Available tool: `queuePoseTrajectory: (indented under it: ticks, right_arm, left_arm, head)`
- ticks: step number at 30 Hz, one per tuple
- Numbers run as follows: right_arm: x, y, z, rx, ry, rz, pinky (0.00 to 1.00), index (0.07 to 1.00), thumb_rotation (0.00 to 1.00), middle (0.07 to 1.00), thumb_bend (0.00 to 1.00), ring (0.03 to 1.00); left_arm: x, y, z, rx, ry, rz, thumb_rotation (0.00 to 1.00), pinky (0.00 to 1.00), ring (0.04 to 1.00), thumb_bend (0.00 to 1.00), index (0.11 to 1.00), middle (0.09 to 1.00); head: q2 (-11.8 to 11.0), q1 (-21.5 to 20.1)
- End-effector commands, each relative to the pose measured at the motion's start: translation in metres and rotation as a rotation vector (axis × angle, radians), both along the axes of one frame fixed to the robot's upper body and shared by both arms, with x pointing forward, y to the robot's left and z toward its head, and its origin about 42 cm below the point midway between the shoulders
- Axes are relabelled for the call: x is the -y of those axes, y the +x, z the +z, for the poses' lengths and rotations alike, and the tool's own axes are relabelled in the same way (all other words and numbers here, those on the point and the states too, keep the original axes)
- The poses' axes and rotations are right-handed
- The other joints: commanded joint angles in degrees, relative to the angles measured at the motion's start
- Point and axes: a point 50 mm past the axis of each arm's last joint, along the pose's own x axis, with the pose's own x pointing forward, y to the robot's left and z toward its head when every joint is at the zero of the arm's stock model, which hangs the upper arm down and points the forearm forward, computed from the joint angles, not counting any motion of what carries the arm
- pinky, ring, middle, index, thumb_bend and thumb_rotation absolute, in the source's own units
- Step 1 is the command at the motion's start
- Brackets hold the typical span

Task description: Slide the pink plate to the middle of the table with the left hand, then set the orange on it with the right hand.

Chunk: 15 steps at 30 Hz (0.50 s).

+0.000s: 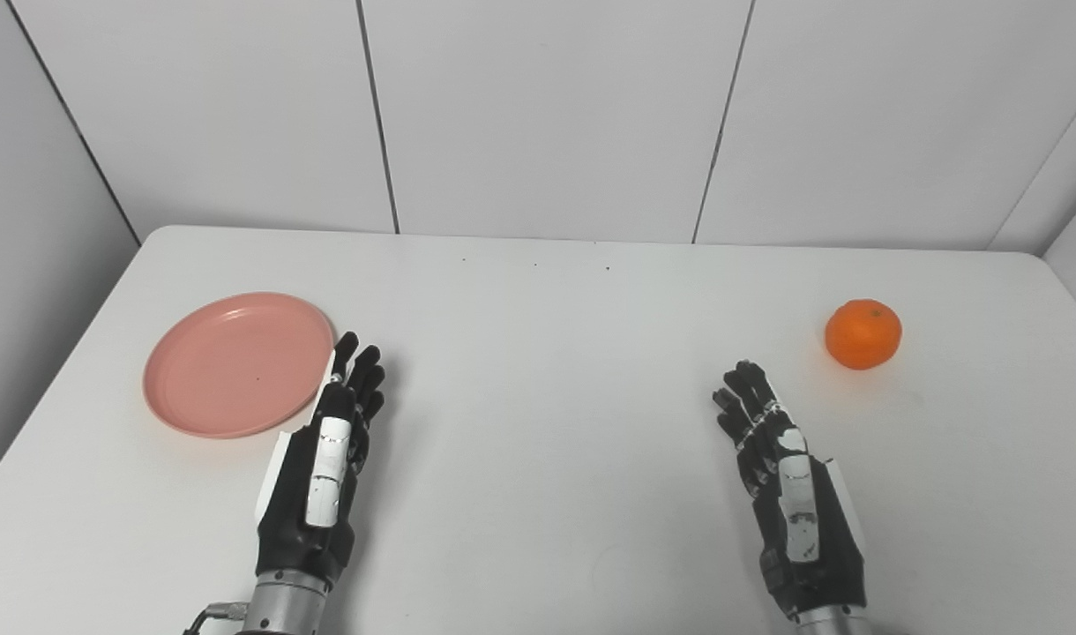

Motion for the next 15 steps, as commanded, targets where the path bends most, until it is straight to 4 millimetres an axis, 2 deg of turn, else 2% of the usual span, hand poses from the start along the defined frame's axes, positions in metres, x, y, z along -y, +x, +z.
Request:
queuePoseTrajectory:
  ticks: [1, 15]
  right_arm:
    - [-0.003, 0.0016, 0.0179, 0.046, 0.024, 0.0, 0.97, 0.929, 1.0, 0.942, 0.8, 0.933]
    - [-0.0075, -0.0013, 0.0251, -0.003, 0.038, -0.027, 0.98, 0.924, 1.0, 0.948, 0.8, 0.942]
  left_arm:
    - [-0.0022, -0.0017, 0.0112, 0.033, 0.002, -0.003, 0.95, 1.0, 0.997, 0.84, 1.0, 0.996]
    - [-0.0072, -0.0046, 0.0018, -0.071, -0.086, -0.03, 0.95, 1.0, 1.0, 0.84, 1.0, 1.0]
  head:
    - [0.63, -0.17]
    - [0.26, -1.53]
